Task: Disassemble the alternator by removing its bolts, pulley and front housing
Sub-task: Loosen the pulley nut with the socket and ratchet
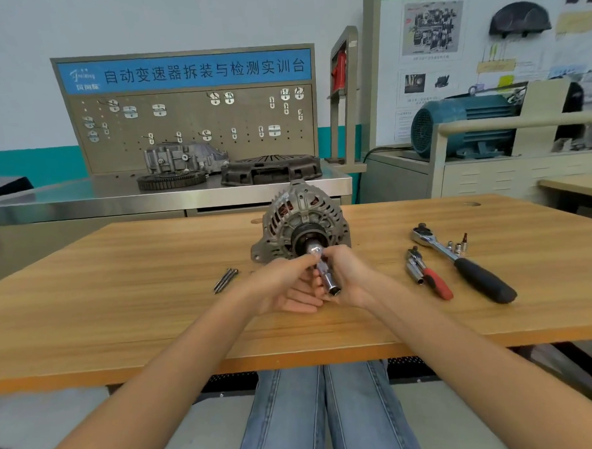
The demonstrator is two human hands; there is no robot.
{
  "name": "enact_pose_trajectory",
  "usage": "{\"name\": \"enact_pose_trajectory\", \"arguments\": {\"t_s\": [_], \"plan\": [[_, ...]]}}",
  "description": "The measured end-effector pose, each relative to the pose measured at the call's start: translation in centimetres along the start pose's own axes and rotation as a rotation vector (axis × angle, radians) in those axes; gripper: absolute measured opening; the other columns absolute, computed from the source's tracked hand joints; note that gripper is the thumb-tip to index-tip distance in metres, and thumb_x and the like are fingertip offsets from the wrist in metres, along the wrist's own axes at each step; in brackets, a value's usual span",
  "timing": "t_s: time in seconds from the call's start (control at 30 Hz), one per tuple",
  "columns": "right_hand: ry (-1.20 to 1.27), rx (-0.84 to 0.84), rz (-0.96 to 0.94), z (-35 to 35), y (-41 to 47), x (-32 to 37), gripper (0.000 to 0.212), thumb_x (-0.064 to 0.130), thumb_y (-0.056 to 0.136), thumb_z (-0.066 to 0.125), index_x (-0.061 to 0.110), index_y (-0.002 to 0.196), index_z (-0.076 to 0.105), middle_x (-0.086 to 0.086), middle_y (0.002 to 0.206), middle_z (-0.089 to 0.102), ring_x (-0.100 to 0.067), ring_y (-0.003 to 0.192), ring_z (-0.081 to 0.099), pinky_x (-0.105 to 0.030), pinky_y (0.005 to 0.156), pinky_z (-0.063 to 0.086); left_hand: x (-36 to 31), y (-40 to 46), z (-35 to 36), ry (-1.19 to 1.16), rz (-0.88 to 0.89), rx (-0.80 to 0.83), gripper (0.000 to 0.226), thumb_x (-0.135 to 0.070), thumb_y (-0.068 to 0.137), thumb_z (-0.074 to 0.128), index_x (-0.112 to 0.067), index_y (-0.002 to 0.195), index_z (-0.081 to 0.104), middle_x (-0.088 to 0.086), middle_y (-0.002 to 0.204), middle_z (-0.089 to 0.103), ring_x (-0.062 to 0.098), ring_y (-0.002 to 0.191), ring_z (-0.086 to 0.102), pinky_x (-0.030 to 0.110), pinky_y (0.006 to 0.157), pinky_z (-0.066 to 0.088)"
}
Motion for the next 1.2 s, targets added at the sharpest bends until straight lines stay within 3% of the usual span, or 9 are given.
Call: {"name": "enact_pose_trajectory", "arguments": {"t_s": [0.23, 0.37, 0.43, 0.5, 0.6, 0.77, 0.83, 0.93, 1.2], "plan": [[0.249, -0.038, 0.036, 1.4, 0.5, 0.2, 0.029, 0.015, 0.098, 0.036, 0.000, 0.116, 0.053, -0.014, 0.089, 0.062, -0.022, 0.071, 0.060, -0.019, 0.040, 0.047, 0.1, -0.2, 0.3, -0.001, -0.036, 0.019, 0.051, -0.046, 0.085, 0.063, 0.002, 0.101, 0.056, 0.019, 0.079, 0.064, 0.024, 0.062, 0.071, 0.029, 0.054, 0.058], [0.306, -0.060, 0.073, 1.3, 0.6, 0.5, 0.030, 0.015, 0.098, 0.042, -0.002, 0.121, 0.051, -0.014, 0.110, 0.062, -0.025, 0.102, 0.060, -0.035, 0.083, 0.052, -0.5, -0.8, 0.5, -0.050, -0.042, 0.049, 0.044, -0.037, 0.083, 0.068, -0.001, 0.102, 0.053, 0.018, 0.067, 0.069, 0.024, 0.062, 0.071, 0.029, 0.054, 0.059], [0.264, -0.014, 0.090, 1.1, 0.5, 0.9, 0.023, 0.016, 0.099, 0.042, 0.000, 0.110, 0.054, -0.011, 0.101, 0.063, -0.023, 0.093, 0.062, -0.035, 0.079, 0.051, -0.8, -0.9, 0.7, -0.086, -0.046, 0.055, 0.039, -0.031, 0.082, 0.070, 0.000, 0.100, 0.054, 0.017, 0.064, 0.069, 0.022, 0.059, 0.070, 0.027, 0.052, 0.058], [-0.035, 0.005, 0.090, 0.2, 0.7, 1.2, 0.025, 0.024, 0.099, 0.039, 0.005, 0.094, 0.054, -0.005, 0.084, 0.059, -0.017, 0.079, 0.058, -0.031, 0.075, 0.048, -1.1, -0.8, 0.9, -0.080, -0.034, 0.032, 0.030, -0.025, 0.085, 0.068, 0.000, 0.095, 0.055, 0.015, 0.059, 0.067, 0.019, 0.053, 0.069, 0.025, 0.047, 0.056], [-0.469, -0.128, -0.032, -2.6, 1.5, 2.6, 0.039, 0.043, 0.094, 0.041, 0.008, 0.101, 0.056, -0.004, 0.092, 0.061, -0.017, 0.086, 0.055, -0.032, 0.080, 0.043, -1.6, -0.4, 0.9, -0.041, -0.003, -0.057, 0.019, -0.020, 0.092, 0.060, -0.003, 0.089, 0.052, 0.008, 0.049, 0.063, 0.016, 0.044, 0.064, 0.022, 0.041, 0.052], [-0.125, 0.198, 0.057, -0.4, 2.6, 2.7, 0.050, 0.050, 0.085, 0.045, 0.007, 0.108, 0.054, -0.006, 0.090, 0.056, -0.016, 0.070, 0.050, -0.024, 0.056, 0.044, -1.6, 0.5, 2.9, -0.356, -0.043, -0.122, 0.024, -0.014, 0.099, 0.043, -0.008, 0.076, 0.051, 0.000, 0.050, 0.045, 0.008, 0.041, 0.040, 0.016, 0.036, 0.039], [-0.141, 0.172, 0.103, -0.6, 3.3, 2.6, 0.068, 0.062, 0.082, 0.049, 0.005, 0.118, 0.056, -0.006, 0.113, 0.058, -0.018, 0.088, 0.049, -0.025, 0.078, 0.048, -1.7, 0.8, 3.9, -0.428, -0.043, -0.175, 0.027, -0.016, 0.101, 0.038, -0.009, 0.077, 0.047, 0.001, 0.055, 0.040, 0.008, 0.041, 0.034, 0.012, 0.033, 0.029], [-0.214, 0.122, 0.148, -0.9, 4.1, 2.5, 0.077, 0.064, 0.081, 0.054, 0.003, 0.128, 0.053, -0.008, 0.135, 0.052, -0.017, 0.114, 0.047, -0.031, 0.111, 0.031, -1.9, 1.3, 4.6, -0.417, -0.069, -0.224, 0.035, -0.026, 0.103, 0.031, -0.010, 0.075, 0.045, 0.002, 0.055, 0.038, 0.007, 0.034, 0.031, 0.010, 0.030, 0.020], [-0.150, 0.155, 0.120, -0.3, 4.2, 1.9, 0.062, 0.058, 0.083, 0.054, 0.006, 0.117, 0.056, -0.008, 0.089, 0.060, -0.020, 0.071, 0.057, -0.027, 0.061, 0.051, -1.9, 1.1, 4.5, -0.554, -0.004, -0.209, 0.038, -0.031, 0.103, 0.034, -0.013, 0.070, 0.037, -0.004, 0.036, 0.031, 0.004, 0.022, 0.022, 0.010, 0.026, 0.013]]}}
Point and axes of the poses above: each hand's wrist, its own y-axis towards the middle knuckle, its own z-axis out of the palm, x = y × z, the point moved 8 cm from there along y, towards the middle knuckle
